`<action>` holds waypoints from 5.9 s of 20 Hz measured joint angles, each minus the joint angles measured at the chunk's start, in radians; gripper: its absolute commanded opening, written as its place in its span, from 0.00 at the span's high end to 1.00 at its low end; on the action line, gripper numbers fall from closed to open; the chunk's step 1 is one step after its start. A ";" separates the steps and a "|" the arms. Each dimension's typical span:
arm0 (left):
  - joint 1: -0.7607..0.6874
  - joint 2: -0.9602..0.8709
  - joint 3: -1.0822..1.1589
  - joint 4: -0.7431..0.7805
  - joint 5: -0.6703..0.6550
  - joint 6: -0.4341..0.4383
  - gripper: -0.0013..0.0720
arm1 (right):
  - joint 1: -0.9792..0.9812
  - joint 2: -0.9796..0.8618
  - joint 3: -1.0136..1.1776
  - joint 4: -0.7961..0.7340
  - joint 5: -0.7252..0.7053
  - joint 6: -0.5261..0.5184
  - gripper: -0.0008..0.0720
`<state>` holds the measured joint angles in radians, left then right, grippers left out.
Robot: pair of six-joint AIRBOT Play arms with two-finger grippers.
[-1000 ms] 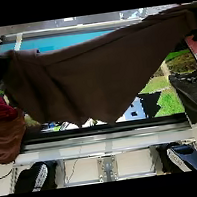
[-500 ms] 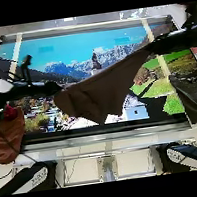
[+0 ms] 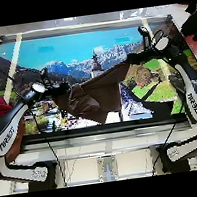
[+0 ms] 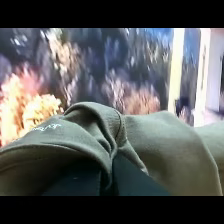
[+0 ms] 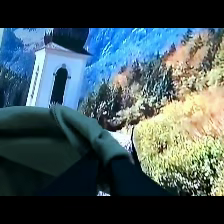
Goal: Fold the shirts.
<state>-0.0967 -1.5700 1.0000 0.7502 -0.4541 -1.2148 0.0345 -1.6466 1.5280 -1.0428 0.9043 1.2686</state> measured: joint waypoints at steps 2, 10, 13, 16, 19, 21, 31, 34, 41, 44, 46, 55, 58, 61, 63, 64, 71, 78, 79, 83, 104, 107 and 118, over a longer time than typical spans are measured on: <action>0.005 0.015 0.014 -0.023 0.032 -0.001 0.07 | 0.005 -0.014 0.026 0.019 -0.043 0.010 0.44; 0.241 0.468 -0.001 0.014 -0.150 -0.043 0.12 | -0.157 0.165 0.304 -0.093 0.335 0.049 0.54; 0.362 0.668 -0.155 0.124 -0.313 -0.146 0.12 | -0.260 0.326 0.268 -0.135 0.484 0.031 0.54; 0.425 0.827 -0.394 0.103 -0.399 -0.234 0.12 | -0.330 0.510 0.057 -0.108 0.545 0.002 0.54; 0.442 0.887 -0.599 -0.077 -0.425 -0.229 0.13 | -0.360 0.700 -0.255 0.025 0.417 -0.014 0.53; 0.435 0.879 -0.683 -0.223 -0.427 -0.163 0.13 | -0.369 0.791 -0.418 0.155 0.307 -0.029 0.53; 0.261 0.562 -0.745 -0.716 -0.322 0.199 0.19 | -0.377 0.900 -0.599 0.410 0.167 -0.106 0.53; 0.212 0.471 -0.701 -0.821 -0.311 0.287 0.25 | -0.377 0.903 -0.604 0.415 0.161 -0.109 0.53; 0.169 0.354 -0.643 -0.889 -0.306 0.356 0.96 | -0.377 0.903 -0.606 0.395 0.164 -0.112 0.53; 0.167 0.345 -0.637 -0.895 -0.312 0.364 0.96 | -0.377 0.903 -0.624 0.331 0.203 -0.092 0.53; 0.166 0.343 -0.636 -0.898 -0.314 0.367 0.96 | -0.376 0.903 -0.696 0.307 0.254 -0.046 0.53; 0.166 0.340 -0.635 -0.901 -0.344 0.370 0.96 | -0.109 0.877 -1.303 0.824 0.005 0.072 0.51; 0.166 0.340 -0.635 -0.901 -0.349 0.371 0.96 | 0.050 0.816 -1.339 0.948 -0.154 0.076 0.50; 0.166 0.340 -0.635 -0.901 -0.349 0.371 0.96 | 0.154 0.717 -1.308 1.011 -0.247 0.052 0.46; 0.166 0.340 -0.635 -0.901 -0.350 0.371 0.96 | 0.189 0.641 -1.271 1.030 -0.267 0.029 0.45; 0.166 0.340 -0.635 -0.901 -0.350 0.371 0.96 | 0.200 0.605 -1.254 1.035 -0.270 0.020 0.43; 0.166 0.340 -0.635 -0.901 -0.350 0.371 0.96 | 0.225 0.454 -1.202 1.066 -0.270 -0.006 0.43; 0.166 0.340 -0.635 -0.901 -0.350 0.371 0.96 | 0.227 0.375 -1.172 1.138 -0.310 -0.026 0.44; 0.166 0.340 -0.635 -0.901 -0.350 0.371 0.96 | 0.227 0.359 -1.155 1.141 -0.316 -0.033 0.46; 0.166 0.340 -0.635 -0.901 -0.350 0.371 0.96 | 0.227 0.293 -1.070 1.126 -0.363 -0.061 0.97; 0.788 1.004 0.151 -0.336 -0.718 0.098 0.96 | -0.124 1.204 -0.099 -0.006 0.207 0.090 0.97; 0.671 0.946 0.459 0.056 -0.737 -0.011 0.96 | -0.143 1.189 0.092 -0.210 0.238 0.119 0.97; 0.212 0.435 0.748 0.695 -0.776 -0.168 0.96 | -0.154 0.671 0.209 -0.387 0.373 0.138 0.97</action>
<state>0.1154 -1.1351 1.7485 1.4448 -1.2301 -1.3830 -0.1200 -0.9756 1.7374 -1.4300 1.2770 1.4071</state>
